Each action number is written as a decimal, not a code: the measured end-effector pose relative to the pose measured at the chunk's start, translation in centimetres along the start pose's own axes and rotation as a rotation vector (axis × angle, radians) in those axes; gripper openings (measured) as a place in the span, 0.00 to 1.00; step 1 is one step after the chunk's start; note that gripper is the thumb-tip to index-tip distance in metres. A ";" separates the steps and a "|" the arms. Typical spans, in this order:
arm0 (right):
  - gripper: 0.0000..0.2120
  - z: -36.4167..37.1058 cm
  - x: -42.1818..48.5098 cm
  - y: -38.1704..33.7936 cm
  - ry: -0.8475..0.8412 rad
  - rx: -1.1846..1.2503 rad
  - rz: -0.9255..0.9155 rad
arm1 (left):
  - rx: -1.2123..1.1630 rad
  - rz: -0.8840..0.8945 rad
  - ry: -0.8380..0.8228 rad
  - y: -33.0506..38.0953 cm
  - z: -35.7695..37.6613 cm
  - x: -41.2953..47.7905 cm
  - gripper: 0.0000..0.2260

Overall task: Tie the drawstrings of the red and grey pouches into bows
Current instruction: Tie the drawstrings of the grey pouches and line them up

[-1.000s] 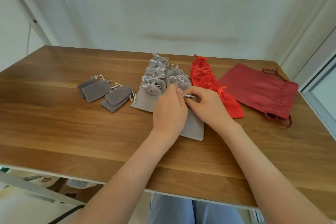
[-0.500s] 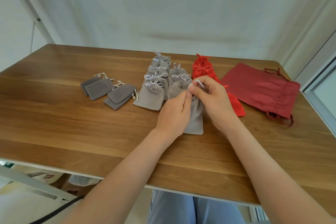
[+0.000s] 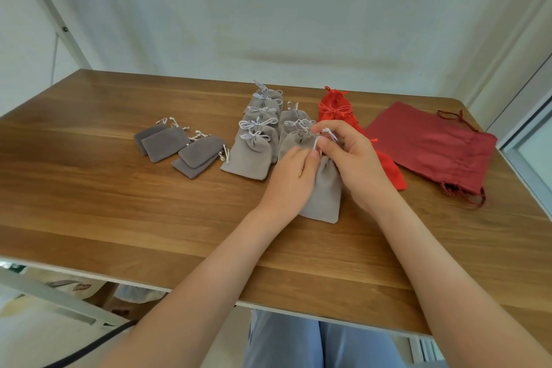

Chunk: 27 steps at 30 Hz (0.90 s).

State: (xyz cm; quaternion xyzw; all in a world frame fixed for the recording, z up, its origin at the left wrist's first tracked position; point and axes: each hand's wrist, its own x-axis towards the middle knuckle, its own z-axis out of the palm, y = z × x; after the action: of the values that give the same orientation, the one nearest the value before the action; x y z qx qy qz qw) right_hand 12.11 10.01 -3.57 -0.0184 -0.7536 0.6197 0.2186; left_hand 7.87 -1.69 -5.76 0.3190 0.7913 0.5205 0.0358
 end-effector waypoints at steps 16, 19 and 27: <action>0.07 0.0 0.3 0.3 0.014 -0.136 -0.063 | -0.100 -0.050 0.272 0.5 -0.1 -0.8 0.07; 0.09 0.0 0.1 0.2 0.032 -0.048 -0.068 | -0.122 -0.006 0.235 0.7 -0.1 -0.9 0.08; 0.09 -0.1 -0.1 0.1 0.048 0.018 -0.048 | -0.064 0.123 0.121 0.5 -0.2 -0.7 0.08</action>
State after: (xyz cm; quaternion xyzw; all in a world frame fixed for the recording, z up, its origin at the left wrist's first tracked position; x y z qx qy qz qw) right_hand 12.19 10.10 -3.67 -0.0133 -0.7427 0.6205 0.2513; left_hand 8.61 -2.08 -5.42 0.3338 0.7536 0.5652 -0.0339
